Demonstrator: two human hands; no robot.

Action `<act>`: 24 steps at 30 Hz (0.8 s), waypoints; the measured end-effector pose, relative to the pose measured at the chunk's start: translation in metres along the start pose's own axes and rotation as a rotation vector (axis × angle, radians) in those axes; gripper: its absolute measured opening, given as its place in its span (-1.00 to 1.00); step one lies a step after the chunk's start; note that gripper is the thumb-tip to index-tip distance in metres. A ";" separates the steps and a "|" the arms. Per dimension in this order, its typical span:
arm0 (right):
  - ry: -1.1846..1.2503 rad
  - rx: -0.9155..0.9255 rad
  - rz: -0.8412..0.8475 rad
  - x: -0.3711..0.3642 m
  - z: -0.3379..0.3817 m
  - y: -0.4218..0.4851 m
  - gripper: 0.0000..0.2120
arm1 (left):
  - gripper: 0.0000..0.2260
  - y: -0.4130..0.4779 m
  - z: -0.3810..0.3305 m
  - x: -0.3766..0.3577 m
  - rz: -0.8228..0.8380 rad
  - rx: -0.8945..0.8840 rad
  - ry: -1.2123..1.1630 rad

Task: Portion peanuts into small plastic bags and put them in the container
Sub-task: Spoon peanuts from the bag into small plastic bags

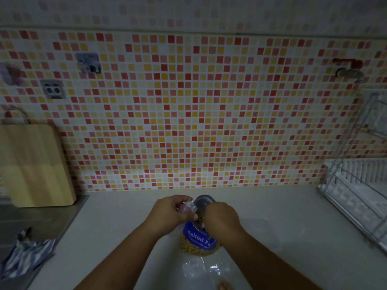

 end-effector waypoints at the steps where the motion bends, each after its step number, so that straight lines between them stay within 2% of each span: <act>1: -0.006 -0.018 0.018 -0.003 0.001 0.001 -0.61 | -0.48 0.000 0.000 0.000 -0.001 0.002 -0.003; 5: 0.049 -0.110 0.038 -0.007 -0.005 0.003 -0.54 | -0.49 0.001 0.001 0.000 -0.001 0.016 -0.005; 10: 0.255 -0.230 -0.025 0.006 -0.026 0.008 -0.85 | -0.50 0.002 0.002 0.007 -0.027 0.022 -0.042; 11: 0.296 -0.254 -0.029 0.006 -0.031 0.010 -0.85 | -0.50 0.002 0.001 0.009 -0.034 0.020 -0.041; 15: 0.300 -0.301 0.021 0.003 -0.048 0.021 -0.73 | -0.53 0.002 -0.001 0.018 -0.067 0.023 -0.049; 19: 0.196 -0.207 0.192 0.010 -0.055 0.019 -0.75 | -0.49 0.002 -0.002 0.022 -0.075 0.015 0.022; 21: 0.093 -0.204 0.304 0.018 -0.058 0.010 -0.58 | -0.47 0.001 -0.003 0.022 -0.066 0.010 0.073; 24: 0.013 -0.260 0.381 0.022 -0.067 0.011 -0.53 | -0.46 0.000 -0.006 0.018 -0.031 -0.010 0.147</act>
Point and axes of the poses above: each hand's wrist, its own y-axis towards the middle knuckle, its own x-axis out of the back of the hand, z = x × y, the point moved 6 cm from there along y, towards the middle knuckle, and after that the axes turned 1 degree about -y, right-handed, at the moved point
